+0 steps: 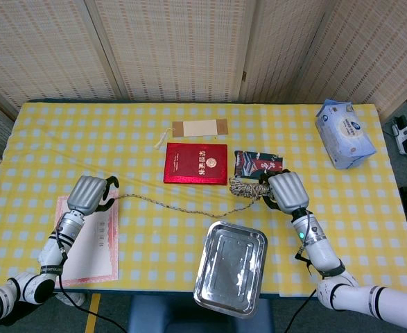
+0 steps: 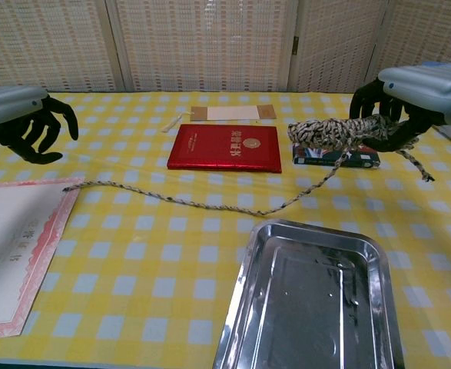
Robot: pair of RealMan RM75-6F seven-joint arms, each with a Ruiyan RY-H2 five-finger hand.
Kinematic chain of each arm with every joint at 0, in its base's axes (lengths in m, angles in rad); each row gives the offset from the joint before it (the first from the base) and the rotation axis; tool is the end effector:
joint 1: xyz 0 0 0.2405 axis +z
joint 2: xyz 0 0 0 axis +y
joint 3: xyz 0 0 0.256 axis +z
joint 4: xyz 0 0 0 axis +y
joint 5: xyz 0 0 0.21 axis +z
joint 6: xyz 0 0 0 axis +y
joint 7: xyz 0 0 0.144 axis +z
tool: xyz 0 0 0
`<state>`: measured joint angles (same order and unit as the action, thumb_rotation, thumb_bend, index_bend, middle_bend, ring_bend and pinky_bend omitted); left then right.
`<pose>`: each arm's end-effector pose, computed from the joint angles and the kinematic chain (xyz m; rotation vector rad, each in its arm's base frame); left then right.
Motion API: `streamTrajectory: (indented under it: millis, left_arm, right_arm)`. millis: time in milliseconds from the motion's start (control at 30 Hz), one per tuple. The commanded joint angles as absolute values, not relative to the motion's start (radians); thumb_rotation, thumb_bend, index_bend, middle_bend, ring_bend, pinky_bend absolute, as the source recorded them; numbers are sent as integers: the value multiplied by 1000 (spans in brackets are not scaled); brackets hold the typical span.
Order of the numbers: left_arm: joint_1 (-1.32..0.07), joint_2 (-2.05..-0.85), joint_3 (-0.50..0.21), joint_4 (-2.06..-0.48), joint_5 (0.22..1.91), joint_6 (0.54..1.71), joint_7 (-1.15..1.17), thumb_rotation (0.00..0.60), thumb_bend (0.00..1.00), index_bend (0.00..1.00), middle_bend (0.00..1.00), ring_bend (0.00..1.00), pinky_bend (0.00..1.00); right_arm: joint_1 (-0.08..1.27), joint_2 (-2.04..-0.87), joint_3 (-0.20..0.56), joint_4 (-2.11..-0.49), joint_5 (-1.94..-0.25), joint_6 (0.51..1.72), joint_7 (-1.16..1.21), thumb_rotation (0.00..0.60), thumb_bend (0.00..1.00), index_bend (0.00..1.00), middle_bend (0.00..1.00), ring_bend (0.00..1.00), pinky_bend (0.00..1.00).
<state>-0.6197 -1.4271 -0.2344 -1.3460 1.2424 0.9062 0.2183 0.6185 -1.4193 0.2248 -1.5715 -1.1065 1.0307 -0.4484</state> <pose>-0.2190 0.3652 0.0439 -1.7550 -0.8755 -0.8296 -0.1825 -0.3397 0.0380 1.7286 -0.8658 0.8539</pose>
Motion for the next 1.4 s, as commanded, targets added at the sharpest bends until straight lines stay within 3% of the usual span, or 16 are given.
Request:
streamTrajectory:
  millis: [33, 767, 1400]
  left_arm:
    - [-659, -1475, -242, -1310, 1182, 861, 247, 600, 388, 461, 756, 732, 763]
    - [-759, -1682, -237, -1052, 973, 804, 353, 600, 389, 509, 802, 783, 767]
    - [-771, -1716, -229, -969, 908, 776, 372, 600, 394, 548, 808, 788, 767]
  right_arm:
    - [623, -1418, 224, -1577, -1096, 1035, -456, 600, 532, 623, 578, 630, 417]
    - [650, -1433, 201, -1555, -1052, 1032, -468, 600, 536, 625, 578, 631, 417]
    - [655, -1430, 190, -1549, -1041, 1040, -457, 600, 539, 632, 580, 635, 421]
